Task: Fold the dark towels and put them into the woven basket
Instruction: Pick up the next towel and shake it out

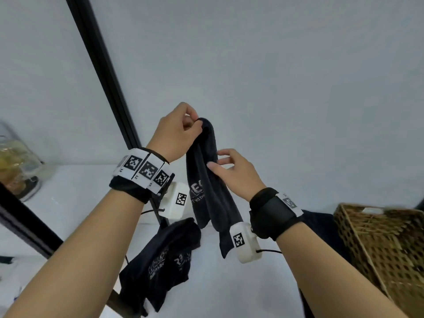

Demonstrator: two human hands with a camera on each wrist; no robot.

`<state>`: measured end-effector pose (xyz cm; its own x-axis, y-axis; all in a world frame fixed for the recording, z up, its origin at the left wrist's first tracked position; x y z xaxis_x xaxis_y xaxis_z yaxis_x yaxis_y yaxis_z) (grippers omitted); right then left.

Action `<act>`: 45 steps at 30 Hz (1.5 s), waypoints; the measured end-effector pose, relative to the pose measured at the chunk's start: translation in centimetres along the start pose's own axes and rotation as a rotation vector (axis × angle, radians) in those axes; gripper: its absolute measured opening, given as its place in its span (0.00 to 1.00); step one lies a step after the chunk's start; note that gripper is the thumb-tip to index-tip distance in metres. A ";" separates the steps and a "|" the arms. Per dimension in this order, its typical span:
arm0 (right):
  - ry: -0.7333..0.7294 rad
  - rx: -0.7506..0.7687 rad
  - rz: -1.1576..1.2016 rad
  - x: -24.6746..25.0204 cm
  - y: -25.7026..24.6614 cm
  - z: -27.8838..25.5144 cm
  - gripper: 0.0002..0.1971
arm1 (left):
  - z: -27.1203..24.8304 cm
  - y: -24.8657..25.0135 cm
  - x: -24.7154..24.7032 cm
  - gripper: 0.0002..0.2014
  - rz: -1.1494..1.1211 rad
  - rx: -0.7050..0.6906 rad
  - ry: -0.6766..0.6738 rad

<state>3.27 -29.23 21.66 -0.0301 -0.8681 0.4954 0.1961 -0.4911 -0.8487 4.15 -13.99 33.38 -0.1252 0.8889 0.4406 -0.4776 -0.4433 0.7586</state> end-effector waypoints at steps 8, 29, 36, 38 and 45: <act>0.208 0.054 -0.206 5.1 0.6 -4.7 0.08 | -2.5 4.0 -4.7 0.04 0.249 -0.084 -0.216; 0.028 -0.155 -0.270 5.4 8.9 -17.4 0.14 | -11.6 -3.5 -15.7 0.05 0.115 0.165 -0.587; 0.033 -0.215 -0.203 4.0 11.5 -18.2 0.10 | -12.0 -4.6 -18.4 0.04 -0.063 0.094 -0.675; 0.007 -0.231 -0.209 2.5 12.4 -18.1 0.12 | -12.6 -6.4 -18.7 0.06 -0.111 0.122 -0.661; -0.238 -0.342 -0.165 -8.6 19.0 -19.8 0.22 | -17.4 -19.8 -19.9 0.06 -0.001 0.314 -0.623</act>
<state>-12.17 -32.53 -2.38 0.2004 -0.7550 0.6244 -0.1290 -0.6521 -0.7471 0.94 -20.87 1.26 0.4423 0.6988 0.5622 -0.1921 -0.5385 0.8205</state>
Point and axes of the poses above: each hand's wrist, its own z-axis towards the middle knuckle, its own x-axis out of the back of the hand, y = z × x, the point moved 7 cm from there along z, towards the middle knuckle, and after that the axes turned 12 degrees about -z, right-handed, at the moved point
